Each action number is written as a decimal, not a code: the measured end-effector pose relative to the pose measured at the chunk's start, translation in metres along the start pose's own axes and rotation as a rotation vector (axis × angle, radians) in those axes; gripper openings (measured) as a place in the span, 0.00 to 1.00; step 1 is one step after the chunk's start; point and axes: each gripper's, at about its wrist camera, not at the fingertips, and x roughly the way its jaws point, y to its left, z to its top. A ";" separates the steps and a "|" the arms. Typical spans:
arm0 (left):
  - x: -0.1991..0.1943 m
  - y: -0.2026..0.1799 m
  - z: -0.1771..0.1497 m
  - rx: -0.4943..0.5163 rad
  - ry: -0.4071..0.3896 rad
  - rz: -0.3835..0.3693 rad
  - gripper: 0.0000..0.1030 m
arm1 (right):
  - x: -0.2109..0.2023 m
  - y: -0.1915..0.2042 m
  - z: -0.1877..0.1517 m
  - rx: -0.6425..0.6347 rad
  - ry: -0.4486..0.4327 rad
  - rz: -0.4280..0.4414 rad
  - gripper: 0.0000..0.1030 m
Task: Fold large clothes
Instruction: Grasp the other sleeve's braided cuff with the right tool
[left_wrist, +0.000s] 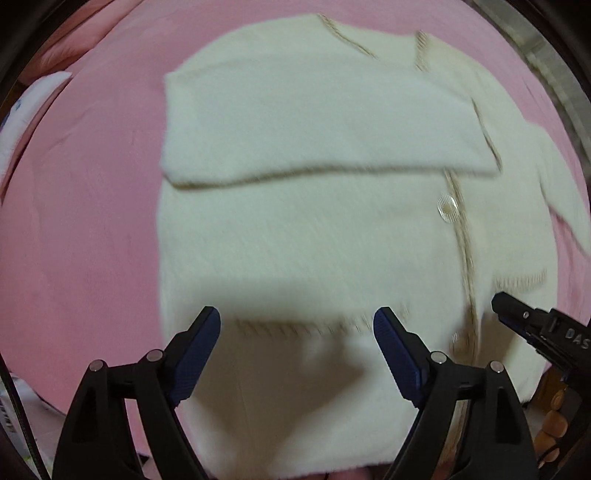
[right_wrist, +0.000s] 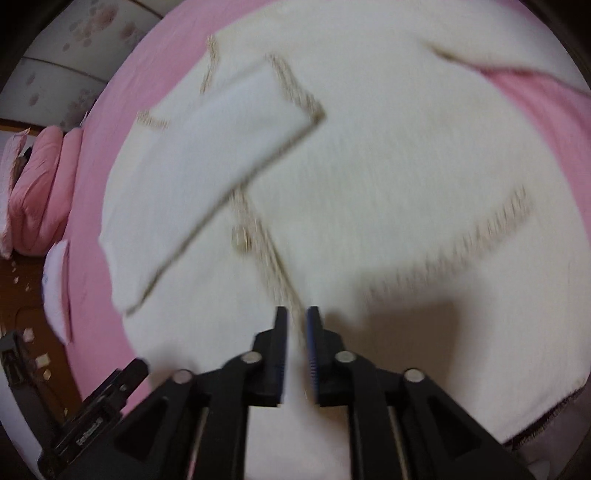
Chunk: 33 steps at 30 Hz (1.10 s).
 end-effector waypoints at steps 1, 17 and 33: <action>-0.001 -0.004 -0.009 0.013 0.011 0.010 0.81 | -0.004 -0.005 -0.007 -0.009 0.029 0.006 0.41; -0.027 -0.171 -0.029 0.202 0.084 0.077 0.97 | -0.084 -0.190 0.045 0.114 -0.032 -0.084 0.66; 0.019 -0.514 0.082 0.428 -0.045 0.131 0.97 | -0.155 -0.420 0.189 0.492 -0.239 -0.030 0.70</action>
